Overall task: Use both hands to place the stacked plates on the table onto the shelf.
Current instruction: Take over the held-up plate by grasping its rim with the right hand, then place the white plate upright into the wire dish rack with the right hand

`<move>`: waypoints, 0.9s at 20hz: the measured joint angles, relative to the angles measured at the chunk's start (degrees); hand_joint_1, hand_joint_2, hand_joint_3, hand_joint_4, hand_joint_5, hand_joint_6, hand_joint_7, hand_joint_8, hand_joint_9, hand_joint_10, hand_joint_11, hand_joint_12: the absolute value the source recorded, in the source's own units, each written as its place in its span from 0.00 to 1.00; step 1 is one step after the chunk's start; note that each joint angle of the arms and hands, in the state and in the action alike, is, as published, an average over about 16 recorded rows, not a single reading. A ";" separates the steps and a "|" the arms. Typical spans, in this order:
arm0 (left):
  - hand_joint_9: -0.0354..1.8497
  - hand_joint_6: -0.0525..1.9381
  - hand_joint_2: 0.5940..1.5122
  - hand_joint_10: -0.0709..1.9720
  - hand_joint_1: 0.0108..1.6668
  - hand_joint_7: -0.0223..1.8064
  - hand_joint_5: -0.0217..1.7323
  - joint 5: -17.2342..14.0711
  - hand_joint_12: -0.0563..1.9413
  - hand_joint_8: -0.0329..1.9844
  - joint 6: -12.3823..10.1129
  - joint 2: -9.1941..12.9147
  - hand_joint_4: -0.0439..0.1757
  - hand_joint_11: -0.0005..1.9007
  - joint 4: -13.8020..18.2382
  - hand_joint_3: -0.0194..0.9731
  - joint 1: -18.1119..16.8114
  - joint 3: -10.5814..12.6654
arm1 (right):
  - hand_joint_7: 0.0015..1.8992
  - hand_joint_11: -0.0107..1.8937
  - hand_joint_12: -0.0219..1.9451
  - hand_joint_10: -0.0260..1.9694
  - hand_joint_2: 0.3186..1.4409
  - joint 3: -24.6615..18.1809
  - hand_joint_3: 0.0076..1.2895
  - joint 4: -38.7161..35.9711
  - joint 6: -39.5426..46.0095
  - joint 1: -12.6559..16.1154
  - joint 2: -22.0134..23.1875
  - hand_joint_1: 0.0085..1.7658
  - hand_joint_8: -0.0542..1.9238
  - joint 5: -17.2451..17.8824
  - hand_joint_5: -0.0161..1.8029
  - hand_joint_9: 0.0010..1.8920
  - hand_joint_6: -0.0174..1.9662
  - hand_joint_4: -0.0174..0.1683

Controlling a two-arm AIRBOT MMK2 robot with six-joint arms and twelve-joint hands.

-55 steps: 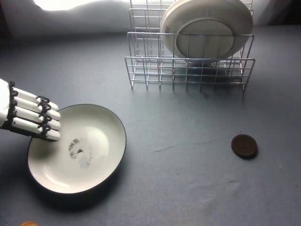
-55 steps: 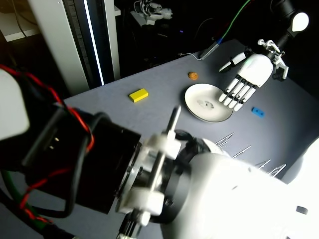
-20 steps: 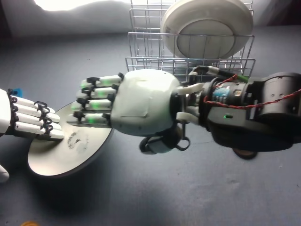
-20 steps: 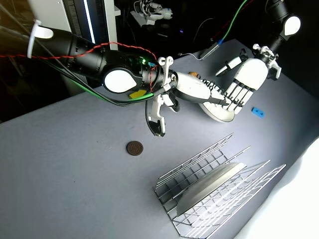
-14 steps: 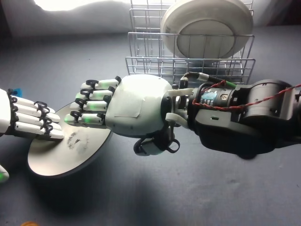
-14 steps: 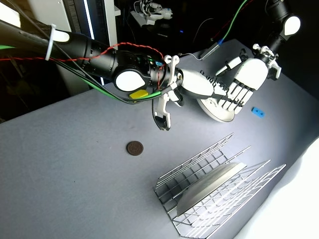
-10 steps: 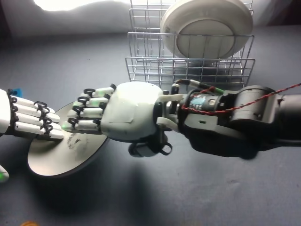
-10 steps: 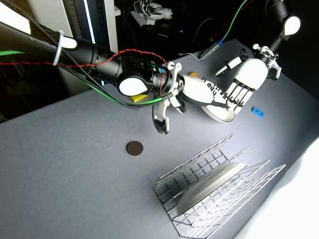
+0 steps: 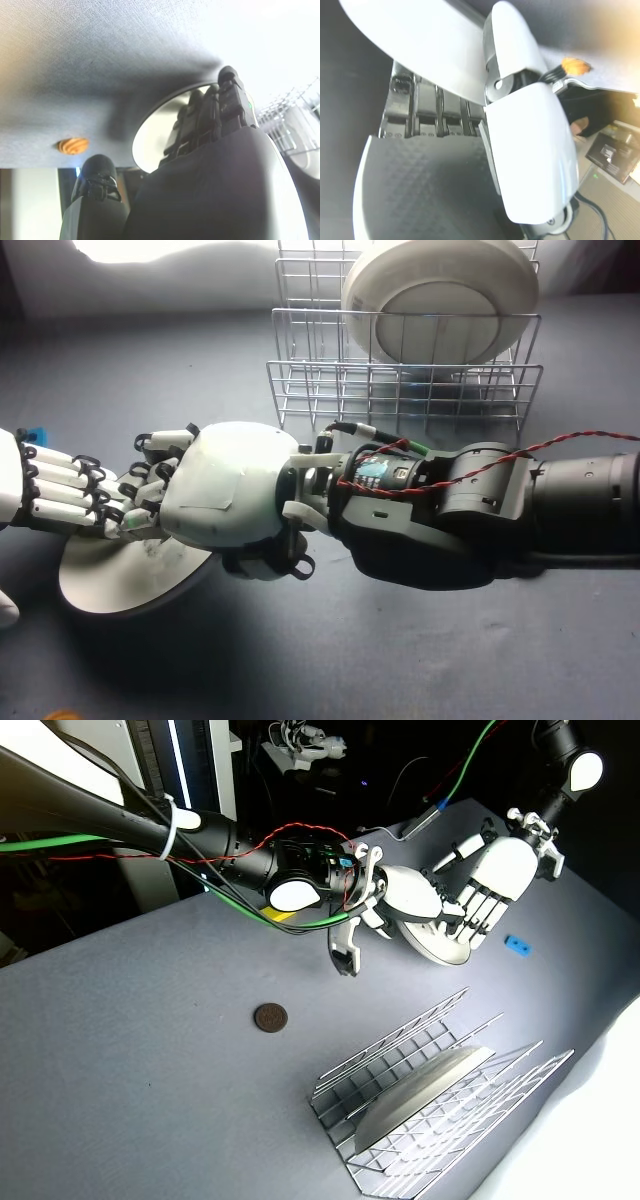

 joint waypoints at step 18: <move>0.01 0.01 0.65 0.02 0.00 0.02 0.00 -0.49 0.03 0.01 -0.58 -0.70 0.18 0.01 2.12 0.03 -4.04 1.60 | 0.54 0.47 0.58 0.15 0.56 1.76 0.00 0.24 -0.41 -0.61 -1.74 0.70 0.32 5.07 0.50 0.63 0.34 0.09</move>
